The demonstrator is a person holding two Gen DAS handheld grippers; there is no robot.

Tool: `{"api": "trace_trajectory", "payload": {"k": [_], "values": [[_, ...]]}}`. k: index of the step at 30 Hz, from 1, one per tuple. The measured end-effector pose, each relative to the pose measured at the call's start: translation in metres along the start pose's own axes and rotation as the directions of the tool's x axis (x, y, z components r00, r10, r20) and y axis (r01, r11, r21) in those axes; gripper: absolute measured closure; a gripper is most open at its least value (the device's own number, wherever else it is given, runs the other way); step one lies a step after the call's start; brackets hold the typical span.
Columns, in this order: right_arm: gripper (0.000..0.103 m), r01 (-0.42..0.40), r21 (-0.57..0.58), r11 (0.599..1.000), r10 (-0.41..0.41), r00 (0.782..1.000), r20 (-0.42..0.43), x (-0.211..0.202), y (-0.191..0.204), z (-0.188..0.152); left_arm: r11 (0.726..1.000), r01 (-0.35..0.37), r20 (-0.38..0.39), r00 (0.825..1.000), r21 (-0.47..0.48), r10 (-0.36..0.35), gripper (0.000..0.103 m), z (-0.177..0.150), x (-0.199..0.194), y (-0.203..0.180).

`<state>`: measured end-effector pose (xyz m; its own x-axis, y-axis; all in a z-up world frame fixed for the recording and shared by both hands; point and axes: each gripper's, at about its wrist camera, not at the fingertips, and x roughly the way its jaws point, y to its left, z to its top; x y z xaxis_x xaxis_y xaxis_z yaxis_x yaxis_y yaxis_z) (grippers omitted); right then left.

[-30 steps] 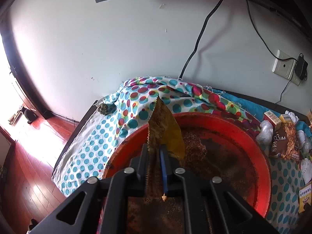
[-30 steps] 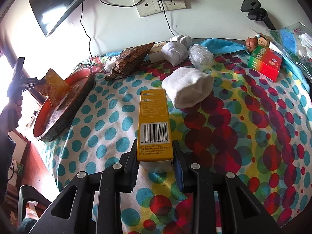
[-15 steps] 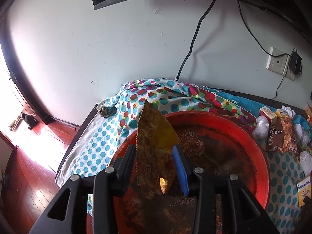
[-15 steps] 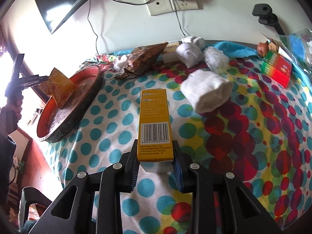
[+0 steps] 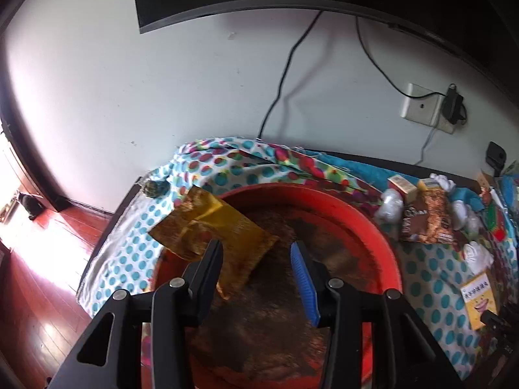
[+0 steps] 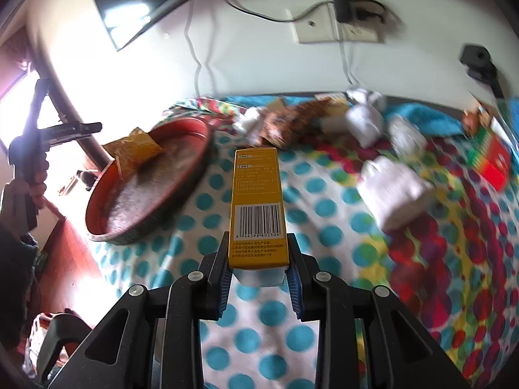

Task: Organize objects
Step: 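Carry the yellow box to the basin and release it with the right gripper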

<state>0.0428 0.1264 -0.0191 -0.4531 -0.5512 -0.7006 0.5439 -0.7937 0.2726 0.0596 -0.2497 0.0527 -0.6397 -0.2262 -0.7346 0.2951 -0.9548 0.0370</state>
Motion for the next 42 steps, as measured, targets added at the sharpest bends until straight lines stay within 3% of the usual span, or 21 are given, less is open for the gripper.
{"api": "trace_trajectory", "payload": {"k": [12,21,30,42], "values": [[0.075,-0.096,-0.123,0.988,0.100,0.995,0.028,0.020,0.069,0.048,0.993,0.116,-0.003,0.993,0.013,-0.116,0.058,-0.036,-0.014,-0.044],[0.075,-0.143,-0.178,0.974,0.141,0.990,-0.023,0.074,0.116,0.078,0.991,0.128,-0.003,0.992,-0.028,-0.128,0.056,-0.061,-0.013,-0.045],[0.075,-0.120,-0.210,0.970,0.108,0.992,-0.071,0.143,0.144,0.116,0.994,0.095,0.010,0.995,-0.057,-0.095,0.056,-0.066,-0.003,-0.027],[0.075,-0.054,-0.299,0.953,0.010,0.989,-0.146,0.221,0.182,0.133,0.983,0.143,-0.026,0.989,-0.112,-0.147,0.055,-0.069,0.012,-0.010]]}}
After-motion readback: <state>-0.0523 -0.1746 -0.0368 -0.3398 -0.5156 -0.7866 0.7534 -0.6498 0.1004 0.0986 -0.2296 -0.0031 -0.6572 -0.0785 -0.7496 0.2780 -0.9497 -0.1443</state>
